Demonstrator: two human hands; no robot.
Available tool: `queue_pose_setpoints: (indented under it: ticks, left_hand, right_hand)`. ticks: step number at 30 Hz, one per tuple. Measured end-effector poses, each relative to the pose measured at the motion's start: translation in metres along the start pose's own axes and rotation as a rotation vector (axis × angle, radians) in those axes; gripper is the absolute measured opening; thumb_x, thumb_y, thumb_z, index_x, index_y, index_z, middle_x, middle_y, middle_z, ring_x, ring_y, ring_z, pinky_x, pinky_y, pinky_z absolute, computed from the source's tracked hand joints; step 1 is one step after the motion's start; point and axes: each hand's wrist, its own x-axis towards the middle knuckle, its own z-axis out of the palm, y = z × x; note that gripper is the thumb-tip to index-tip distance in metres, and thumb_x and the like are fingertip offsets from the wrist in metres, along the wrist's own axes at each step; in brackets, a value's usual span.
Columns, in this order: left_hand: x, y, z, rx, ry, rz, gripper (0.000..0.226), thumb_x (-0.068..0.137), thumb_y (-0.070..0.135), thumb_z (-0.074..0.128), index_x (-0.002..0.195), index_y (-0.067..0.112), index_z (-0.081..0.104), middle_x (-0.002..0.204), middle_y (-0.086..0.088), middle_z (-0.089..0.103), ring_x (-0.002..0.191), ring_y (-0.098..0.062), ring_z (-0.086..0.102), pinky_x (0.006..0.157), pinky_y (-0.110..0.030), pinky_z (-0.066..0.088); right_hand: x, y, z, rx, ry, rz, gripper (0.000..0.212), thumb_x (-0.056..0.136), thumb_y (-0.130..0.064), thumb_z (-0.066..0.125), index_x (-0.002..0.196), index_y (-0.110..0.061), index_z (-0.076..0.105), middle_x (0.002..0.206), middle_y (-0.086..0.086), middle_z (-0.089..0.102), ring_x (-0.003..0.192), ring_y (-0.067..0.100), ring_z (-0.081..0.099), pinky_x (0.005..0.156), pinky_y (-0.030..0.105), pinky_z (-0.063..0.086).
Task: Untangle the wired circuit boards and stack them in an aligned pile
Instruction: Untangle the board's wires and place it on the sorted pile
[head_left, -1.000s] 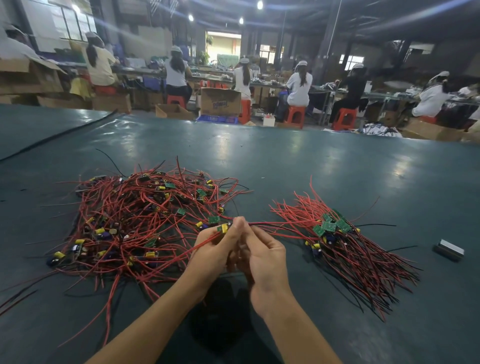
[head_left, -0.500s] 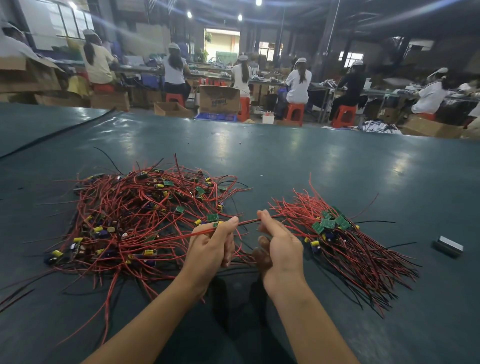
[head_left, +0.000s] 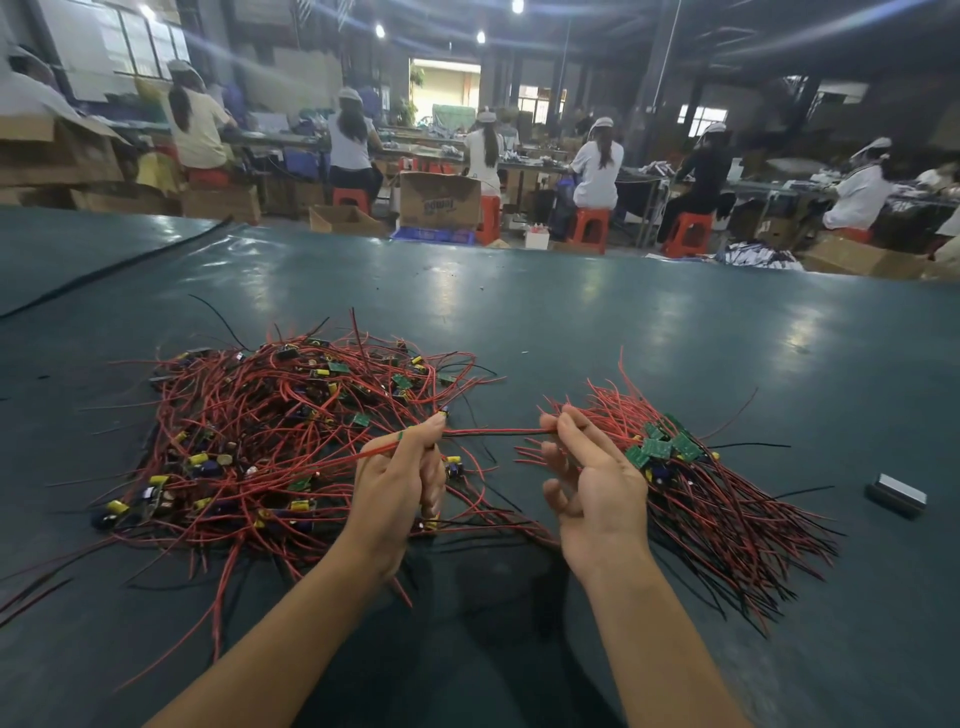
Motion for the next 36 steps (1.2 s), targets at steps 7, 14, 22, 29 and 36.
queue_pose_setpoints:
  ticks: [7,14,22,29,36]
  left_hand:
    - [-0.001,0.004,0.002,-0.006,-0.005,-0.018,0.056,0.097,0.018,0.049,0.043,0.016,0.036,0.039,-0.003,0.032,0.034,-0.015,0.031,0.039,-0.021,0.032]
    - [-0.002,0.006,0.003,-0.007,-0.073,-0.039,0.049,0.085,0.035,0.057,0.043,0.015,0.040,0.041,-0.006,0.035,0.035,-0.016,0.034,0.040,-0.021,0.035]
    - [-0.003,0.006,0.002,0.036,-0.098,-0.030,0.050,0.075,0.058,0.057,0.045,0.019,0.049,0.043,-0.002,0.045,0.038,-0.015,0.041,0.042,-0.024,0.038]
    - [-0.006,0.000,0.004,0.102,-0.221,-0.063,0.037,0.077,0.055,0.059,0.063,0.024,0.073,0.058,0.001,0.066,0.056,-0.012,0.067,0.052,-0.021,0.051]
    - [-0.004,0.003,0.003,0.084,-0.198,-0.051,0.049,0.081,0.044,0.057,0.042,0.016,0.047,0.040,-0.005,0.042,0.036,-0.016,0.040,0.044,-0.021,0.039]
  right_hand:
    - [0.004,-0.004,-0.003,0.068,-0.050,0.023,0.012,0.094,-0.020,0.061,0.095,-0.015,0.072,0.080,-0.003,0.075,0.040,0.002,0.040,0.035,0.014,0.035]
    - [0.006,0.000,-0.004,0.100,-0.012,0.010,0.011,0.093,-0.025,0.064,0.094,-0.019,0.072,0.087,-0.004,0.077,0.041,0.002,0.042,0.038,0.015,0.039]
    - [-0.018,0.023,0.014,-0.094,-0.244,0.111,0.049,0.064,-0.057,0.073,0.097,-0.021,0.075,0.097,-0.005,0.077,0.049,0.005,0.056,0.041,0.018,0.044]
    - [-0.028,0.039,0.024,-0.162,-0.282,0.025,0.026,0.069,-0.044,0.071,0.072,-0.020,0.080,0.082,0.011,0.076,0.072,0.023,0.071,0.073,0.038,0.061]
    - [-0.018,0.029,0.019,-0.127,-0.155,0.019,0.021,0.089,-0.029,0.069,0.074,-0.021,0.081,0.056,-0.004,0.059,0.046,0.011,0.052,0.046,0.023,0.046]
